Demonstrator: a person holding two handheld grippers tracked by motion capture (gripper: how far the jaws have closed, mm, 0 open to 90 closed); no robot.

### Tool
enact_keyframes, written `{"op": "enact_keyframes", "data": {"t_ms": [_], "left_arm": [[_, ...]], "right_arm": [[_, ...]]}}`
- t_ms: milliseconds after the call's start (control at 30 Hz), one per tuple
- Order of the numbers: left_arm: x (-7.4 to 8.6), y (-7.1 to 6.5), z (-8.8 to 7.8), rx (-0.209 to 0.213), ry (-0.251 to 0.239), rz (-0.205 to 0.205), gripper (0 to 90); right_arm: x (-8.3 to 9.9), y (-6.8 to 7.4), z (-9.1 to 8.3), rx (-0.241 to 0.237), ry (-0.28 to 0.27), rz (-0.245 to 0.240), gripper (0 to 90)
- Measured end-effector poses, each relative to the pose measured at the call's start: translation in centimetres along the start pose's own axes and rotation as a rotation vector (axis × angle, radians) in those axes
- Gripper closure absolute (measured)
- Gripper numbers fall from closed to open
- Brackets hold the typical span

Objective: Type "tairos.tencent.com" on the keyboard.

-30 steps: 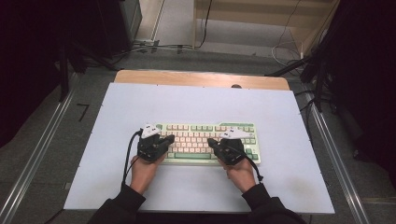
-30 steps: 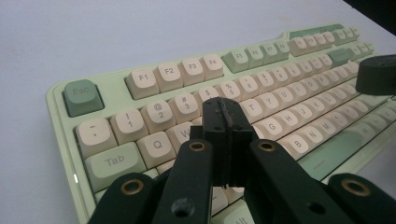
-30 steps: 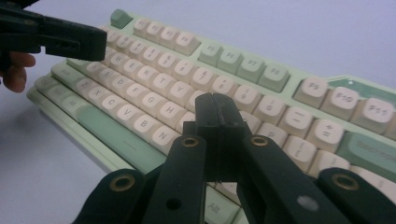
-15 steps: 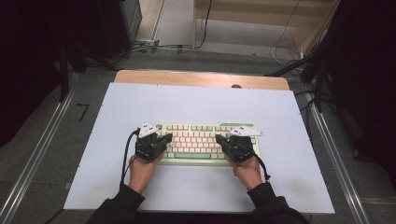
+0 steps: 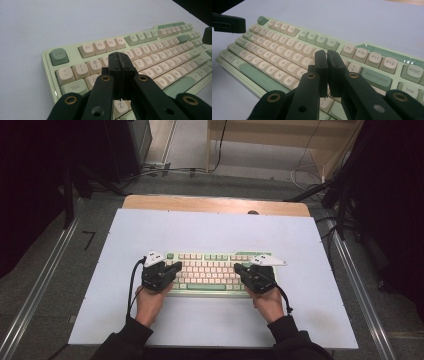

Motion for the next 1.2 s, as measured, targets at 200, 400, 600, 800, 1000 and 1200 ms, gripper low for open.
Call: {"op": "enact_keyframes", "data": {"t_ms": [200, 400, 600, 800, 1000, 1200], "left_arm": [[0.0, 0.0, -0.2, 0.006, -0.001, -0.003, 85.7], [0.1, 0.1, -0.4, 0.004, 0.005, -0.005, 74.5], [0.1, 0.0, -0.7, -0.015, -0.005, 0.002, 61.2], [0.2, 0.2, -0.8, -0.025, -0.010, -0.020, 43.7], [0.3, 0.7, -1.0, -0.052, -0.014, -0.034, 31.2], [0.5, 1.1, -1.1, -0.083, -0.018, -0.034, 26.7]], "right_arm": [[0.0, -0.2, -0.1, -0.005, -0.001, 0.002, 74.6], [0.1, -0.1, -0.1, -0.023, 0.005, -0.019, 59.8], [0.2, -0.2, -0.2, -0.029, 0.009, -0.015, 44.8], [0.2, -0.4, -0.4, -0.033, 0.008, -0.013, 32.6], [0.3, -0.7, -0.5, -0.033, 0.000, -0.018, 26.4], [0.5, -1.1, -0.6, -0.024, 0.002, -0.012, 23.3]]}}
Point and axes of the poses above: each handheld gripper's, and its own axes: z roughly forward along the jaws, x roughly out of its underside, y roughly to its left, the point moved 8 cm from there along z, roughly forward along the jaws, and after that the axes turned 11 degrees about y, right-handed, at the moved point
